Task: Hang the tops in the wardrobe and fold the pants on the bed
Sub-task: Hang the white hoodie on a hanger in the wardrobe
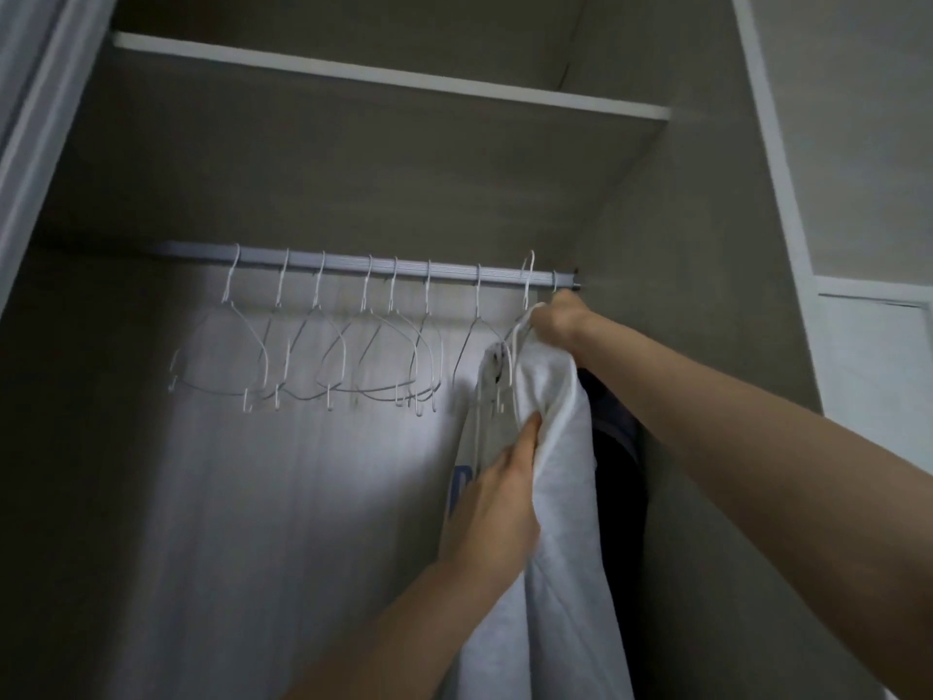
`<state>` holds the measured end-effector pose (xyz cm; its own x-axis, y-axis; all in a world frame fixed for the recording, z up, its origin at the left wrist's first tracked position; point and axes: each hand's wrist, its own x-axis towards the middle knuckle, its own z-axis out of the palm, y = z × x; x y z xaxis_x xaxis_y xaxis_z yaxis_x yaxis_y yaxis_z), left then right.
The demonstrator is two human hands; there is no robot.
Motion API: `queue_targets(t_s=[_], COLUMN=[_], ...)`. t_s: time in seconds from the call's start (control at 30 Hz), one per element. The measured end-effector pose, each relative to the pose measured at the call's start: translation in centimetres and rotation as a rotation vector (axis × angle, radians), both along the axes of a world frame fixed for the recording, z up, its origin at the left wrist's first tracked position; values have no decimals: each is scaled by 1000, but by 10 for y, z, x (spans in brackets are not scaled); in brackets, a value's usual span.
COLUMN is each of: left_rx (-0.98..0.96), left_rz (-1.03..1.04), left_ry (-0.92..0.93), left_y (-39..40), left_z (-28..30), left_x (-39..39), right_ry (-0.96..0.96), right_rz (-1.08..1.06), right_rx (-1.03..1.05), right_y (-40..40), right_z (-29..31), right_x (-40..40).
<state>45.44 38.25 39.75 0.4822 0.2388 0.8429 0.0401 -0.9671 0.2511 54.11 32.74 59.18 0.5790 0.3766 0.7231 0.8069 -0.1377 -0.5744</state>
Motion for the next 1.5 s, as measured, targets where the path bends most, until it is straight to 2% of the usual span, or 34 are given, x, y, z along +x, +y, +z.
queue_targets(t_s=[0.23,0.37,0.63,0.8,0.93,1.0,1.13,1.23,1.4,1.5], left_rx=[45,-8,-37,-67,-79,-95,-109,-104,-121,-214], left_rz=[-41,-18,3,-6,33,30,79,128,127,128], left_ry=[6,28,93,91,55,22,-25,-23,-30,-4], left_y=[54,75,109,111,106,101,89,79,59,48], left_z=[13,16,2,-19,-29,-38,-58,-81,-121,-140], left_x=[21,39,59,67,61,55,41,29,10,-2], right_ry=[-57,-96,-63,-94,-216,-325,-658,-755,-698,-665], right_rz=[-41,-113,-120,-181,-233,-264,-439,-457,-319,-222], right_rx=[117,68,-31,-29,-17,-61,-89,-162,-284,-318], right_y=[32,54,90,87,73,66,52,39,13,-5], right_z=[36,40,34,14,-9,-35,-92,-123,-148,-167], right_x=[26,39,66,66,42,29,12,8,-8,-25])
